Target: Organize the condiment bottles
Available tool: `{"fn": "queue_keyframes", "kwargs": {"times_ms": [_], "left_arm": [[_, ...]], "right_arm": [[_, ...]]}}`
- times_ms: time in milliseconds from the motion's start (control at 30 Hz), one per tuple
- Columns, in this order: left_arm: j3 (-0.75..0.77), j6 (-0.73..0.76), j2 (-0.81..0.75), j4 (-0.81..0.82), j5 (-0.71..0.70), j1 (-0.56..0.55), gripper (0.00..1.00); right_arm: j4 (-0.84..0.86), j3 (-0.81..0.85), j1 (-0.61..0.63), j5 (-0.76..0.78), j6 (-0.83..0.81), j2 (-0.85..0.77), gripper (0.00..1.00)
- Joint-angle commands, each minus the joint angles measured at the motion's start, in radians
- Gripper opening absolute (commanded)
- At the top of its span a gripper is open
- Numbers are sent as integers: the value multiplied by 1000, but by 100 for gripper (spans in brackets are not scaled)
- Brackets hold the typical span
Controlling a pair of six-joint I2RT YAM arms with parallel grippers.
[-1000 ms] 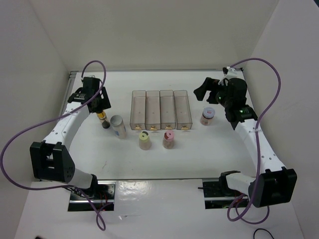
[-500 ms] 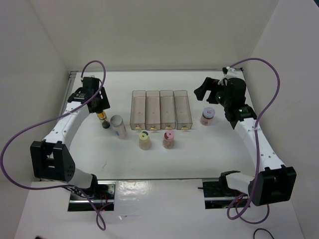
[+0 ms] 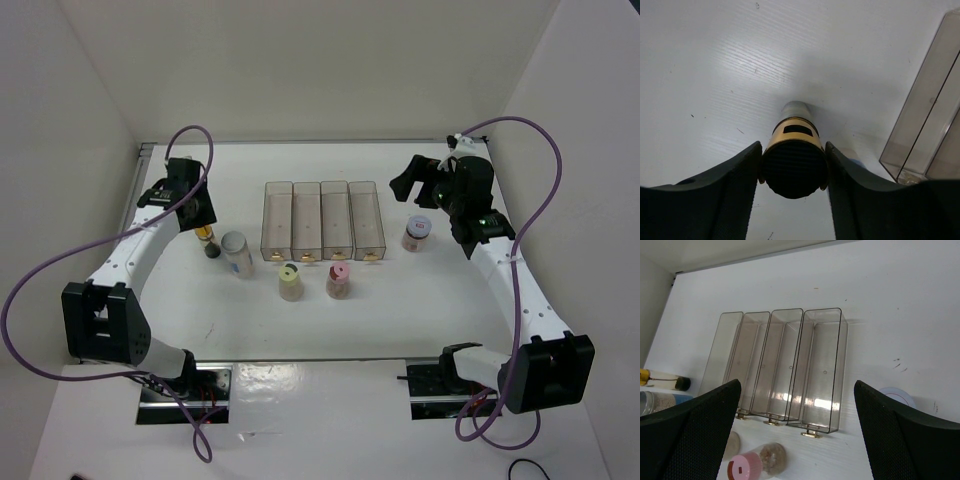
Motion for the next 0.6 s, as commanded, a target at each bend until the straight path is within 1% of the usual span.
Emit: {"fn": "queue_keyframes", "kwargs": {"times_ms": [0, 67, 100, 200, 233, 267, 333, 367, 467, 500, 567], "left_arm": [[-5, -8, -7, 18, 5, 6, 58], [-5, -8, -7, 18, 5, 6, 49], [6, -8, -7, 18, 5, 6, 40], [17, 3, -7, 18, 5, 6, 27], [37, 3, -7, 18, -7, 6, 18], [37, 15, -7, 9, -7, 6, 15], [70, 29, 2, 0, -7, 6, 11], [110, 46, 3, -13, -7, 6, 10], [178, 81, 13, -22, -7, 6, 10], [228, 91, 22, -22, -7, 6, 10], [282, 113, 36, -33, 5, 6, 10]], "right_arm": [[49, 39, 7, 3, 9, 3, 98], [49, 39, 7, 3, 9, 3, 98], [49, 39, 7, 3, 9, 3, 98], [49, 30, 7, 3, 9, -6, 98], [49, 30, 7, 3, 9, -6, 98], [49, 30, 7, 3, 9, -6, 98], [49, 30, 7, 3, 9, -6, 98], [49, 30, 7, 12, 9, 3, 98], [49, 30, 7, 21, 9, 14, 98], [40, 41, 7, 21, 9, 23, 98], [40, 50, 7, 21, 9, 34, 98]]}}
